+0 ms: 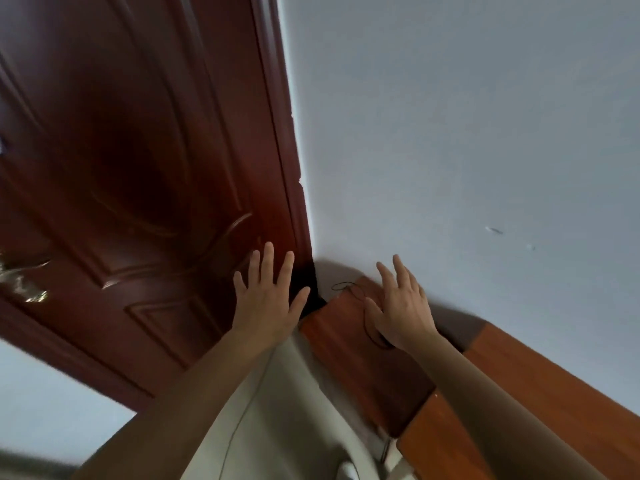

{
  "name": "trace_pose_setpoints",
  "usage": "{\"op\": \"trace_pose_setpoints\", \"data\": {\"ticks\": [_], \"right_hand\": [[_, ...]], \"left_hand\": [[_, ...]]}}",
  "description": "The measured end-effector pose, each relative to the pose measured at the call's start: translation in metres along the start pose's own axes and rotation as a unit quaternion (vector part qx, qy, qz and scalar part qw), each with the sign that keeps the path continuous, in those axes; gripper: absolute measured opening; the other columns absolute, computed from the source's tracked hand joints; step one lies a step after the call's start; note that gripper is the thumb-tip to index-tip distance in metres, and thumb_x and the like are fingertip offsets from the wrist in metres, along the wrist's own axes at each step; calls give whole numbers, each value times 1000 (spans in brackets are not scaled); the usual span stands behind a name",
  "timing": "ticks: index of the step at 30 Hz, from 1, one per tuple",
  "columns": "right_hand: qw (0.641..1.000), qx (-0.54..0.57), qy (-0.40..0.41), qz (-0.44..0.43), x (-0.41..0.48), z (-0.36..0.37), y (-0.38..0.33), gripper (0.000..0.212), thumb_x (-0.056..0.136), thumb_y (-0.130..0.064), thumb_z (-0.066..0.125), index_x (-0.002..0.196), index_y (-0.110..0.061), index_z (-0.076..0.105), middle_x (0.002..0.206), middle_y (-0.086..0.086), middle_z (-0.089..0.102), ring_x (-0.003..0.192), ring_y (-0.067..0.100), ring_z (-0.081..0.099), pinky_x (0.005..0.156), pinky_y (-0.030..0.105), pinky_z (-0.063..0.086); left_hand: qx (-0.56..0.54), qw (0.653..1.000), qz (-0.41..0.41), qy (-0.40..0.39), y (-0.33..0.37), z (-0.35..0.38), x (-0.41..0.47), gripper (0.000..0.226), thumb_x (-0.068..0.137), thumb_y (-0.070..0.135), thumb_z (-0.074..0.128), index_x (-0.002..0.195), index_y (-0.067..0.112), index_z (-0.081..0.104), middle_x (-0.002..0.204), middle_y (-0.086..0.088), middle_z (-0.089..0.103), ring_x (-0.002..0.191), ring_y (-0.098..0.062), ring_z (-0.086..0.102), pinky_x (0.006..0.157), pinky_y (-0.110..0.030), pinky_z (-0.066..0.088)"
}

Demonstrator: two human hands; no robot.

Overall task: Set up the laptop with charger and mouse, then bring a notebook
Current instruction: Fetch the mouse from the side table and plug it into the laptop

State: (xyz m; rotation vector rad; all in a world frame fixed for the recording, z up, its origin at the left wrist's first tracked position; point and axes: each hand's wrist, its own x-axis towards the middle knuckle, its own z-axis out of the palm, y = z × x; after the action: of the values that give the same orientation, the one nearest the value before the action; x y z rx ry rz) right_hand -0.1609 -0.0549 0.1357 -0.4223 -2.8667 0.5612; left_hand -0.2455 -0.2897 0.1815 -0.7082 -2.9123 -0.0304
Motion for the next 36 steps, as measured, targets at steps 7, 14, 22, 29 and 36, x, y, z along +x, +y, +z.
{"op": "trace_pose_setpoints", "data": {"ticks": [7,14,22,29,36], "right_hand": [[993,-15,-49,108,88,12,30,73,98,-46,48,157,-22,13,166,11,6,151,29,9,120,46,18],[973,-38,-72,215,137,22,39,73,95,-43,53,156,-21,20,162,10,19,148,28,22,115,44,27],[902,-19,-121,413,133,58,23,70,93,-42,56,153,-21,28,155,7,34,142,28,32,110,45,37],[858,20,-149,491,125,114,28,70,92,-42,57,153,-23,30,153,5,35,140,28,35,111,47,34],[823,83,-111,551,121,207,72,67,94,-39,53,153,-22,26,160,9,23,143,32,30,109,43,36]], "left_hand": [[19,989,138,-51,4,34,157,80,90,71,8,157,28,4,165,-13,-6,151,-35,-2,113,-66,18],[11,962,268,-49,16,71,272,81,90,72,10,157,28,1,165,-13,-10,151,-37,-3,112,-66,18],[-14,908,403,-112,19,130,349,80,93,70,17,157,27,-5,163,-12,-19,151,-35,-5,114,-63,15],[38,859,484,-166,21,198,365,83,93,68,25,157,25,-6,164,-14,-15,151,-36,-4,114,-60,18],[23,840,472,-268,52,297,376,84,93,62,41,158,21,6,165,-15,4,151,-34,8,117,-51,26]]}}
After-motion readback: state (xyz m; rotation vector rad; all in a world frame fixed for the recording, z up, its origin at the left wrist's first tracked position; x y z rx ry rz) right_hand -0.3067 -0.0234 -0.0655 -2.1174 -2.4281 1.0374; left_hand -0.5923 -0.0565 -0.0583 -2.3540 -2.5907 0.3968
